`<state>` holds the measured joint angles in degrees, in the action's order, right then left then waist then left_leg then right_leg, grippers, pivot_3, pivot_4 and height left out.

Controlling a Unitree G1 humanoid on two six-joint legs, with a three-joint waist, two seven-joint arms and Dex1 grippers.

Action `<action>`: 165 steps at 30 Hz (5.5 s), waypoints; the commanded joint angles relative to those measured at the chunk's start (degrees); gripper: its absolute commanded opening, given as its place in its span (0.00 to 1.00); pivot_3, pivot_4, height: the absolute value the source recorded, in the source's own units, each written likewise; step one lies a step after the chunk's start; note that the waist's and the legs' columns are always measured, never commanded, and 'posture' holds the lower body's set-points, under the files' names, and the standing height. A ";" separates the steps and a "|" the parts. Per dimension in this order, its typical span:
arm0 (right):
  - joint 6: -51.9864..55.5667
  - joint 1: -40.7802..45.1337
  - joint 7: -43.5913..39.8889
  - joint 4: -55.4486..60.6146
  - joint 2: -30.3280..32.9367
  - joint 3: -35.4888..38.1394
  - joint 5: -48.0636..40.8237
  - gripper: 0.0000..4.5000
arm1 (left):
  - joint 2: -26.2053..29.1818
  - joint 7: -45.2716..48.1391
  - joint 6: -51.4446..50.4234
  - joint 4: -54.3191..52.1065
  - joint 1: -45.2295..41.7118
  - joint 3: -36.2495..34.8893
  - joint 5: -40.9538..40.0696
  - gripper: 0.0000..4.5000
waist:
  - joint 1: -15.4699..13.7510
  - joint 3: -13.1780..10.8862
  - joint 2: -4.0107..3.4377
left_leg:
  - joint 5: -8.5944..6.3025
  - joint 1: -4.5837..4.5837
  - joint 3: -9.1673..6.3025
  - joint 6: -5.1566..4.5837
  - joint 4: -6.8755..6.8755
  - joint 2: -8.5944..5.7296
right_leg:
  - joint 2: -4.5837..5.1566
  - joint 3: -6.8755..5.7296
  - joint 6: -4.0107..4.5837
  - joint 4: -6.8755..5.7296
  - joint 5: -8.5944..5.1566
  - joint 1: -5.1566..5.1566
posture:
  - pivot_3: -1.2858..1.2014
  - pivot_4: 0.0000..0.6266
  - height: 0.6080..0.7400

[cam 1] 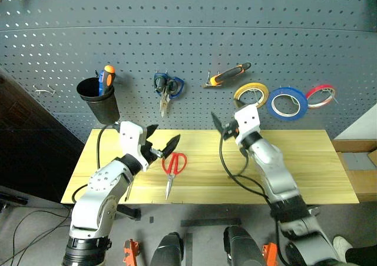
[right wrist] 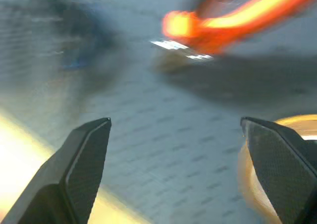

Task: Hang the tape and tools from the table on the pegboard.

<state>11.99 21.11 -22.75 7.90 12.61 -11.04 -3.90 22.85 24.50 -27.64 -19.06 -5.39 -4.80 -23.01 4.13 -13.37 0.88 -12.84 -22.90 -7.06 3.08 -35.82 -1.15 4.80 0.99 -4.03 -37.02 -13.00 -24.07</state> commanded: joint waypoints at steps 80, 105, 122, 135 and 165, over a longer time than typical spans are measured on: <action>17.34 -2.36 -15.91 24.76 17.37 -3.89 -10.29 1.00 | -9.01 -18.08 12.87 -5.39 -3.63 -1.28 19.67 0.01 | 0.97 0.19 0.53 | 0.02 -0.05 0.28 0.01 -0.24 -0.03 | 0.15 0.02 -0.27 0.12 0.12 0.05 | 0.44 0.27 1.00; 18.12 1.63 -15.37 24.97 13.77 -4.82 -9.55 1.00 | -10.09 -11.51 16.75 13.30 -13.56 1.10 17.28 0.28 | 1.76 0.24 0.59 | 0.03 -0.03 0.28 0.01 -0.33 -0.04 | 0.13 0.05 -0.30 0.05 0.17 0.08 | 0.42 0.28 1.00; 37.61 1.91 -13.96 24.85 14.23 -5.41 -13.21 1.00 | -2.72 -10.51 -5.82 2.81 5.25 -8.59 13.19 0.94 | 2.78 0.19 0.62 | 0.04 0.02 0.20 -0.02 -0.32 0.00 | 0.10 0.04 -0.24 -0.07 0.15 0.05 | 0.45 0.37 1.00; 50.08 11.78 -5.44 19.86 2.10 -8.41 -15.18 1.00 | 5.28 -9.02 -17.07 17.79 -4.35 -11.27 11.39 0.99 | 2.26 -0.83 0.65 | 0.11 -0.03 0.05 -0.14 -0.17 0.01 | 0.04 -0.08 -0.13 0.00 0.18 0.00 | 0.45 0.46 1.00; 52.88 17.09 -4.06 18.81 1.45 -7.20 -16.80 1.00 | -1.53 -15.42 -7.09 42.54 -12.96 -8.29 14.76 0.21 | 3.85 -4.61 0.66 | 0.08 -0.07 0.20 -0.08 -0.15 0.02 | 0.15 -0.02 -0.21 -0.03 0.15 -0.14 | 0.44 0.48 1.00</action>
<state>66.57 36.86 -26.94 25.97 14.46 -19.41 -20.35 22.56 11.17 -33.14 24.44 -21.48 -13.17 -8.82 7.98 -17.98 1.54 -12.76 -22.97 -6.85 3.00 -35.97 -1.13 4.95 0.97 -4.24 -37.05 -12.85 -24.21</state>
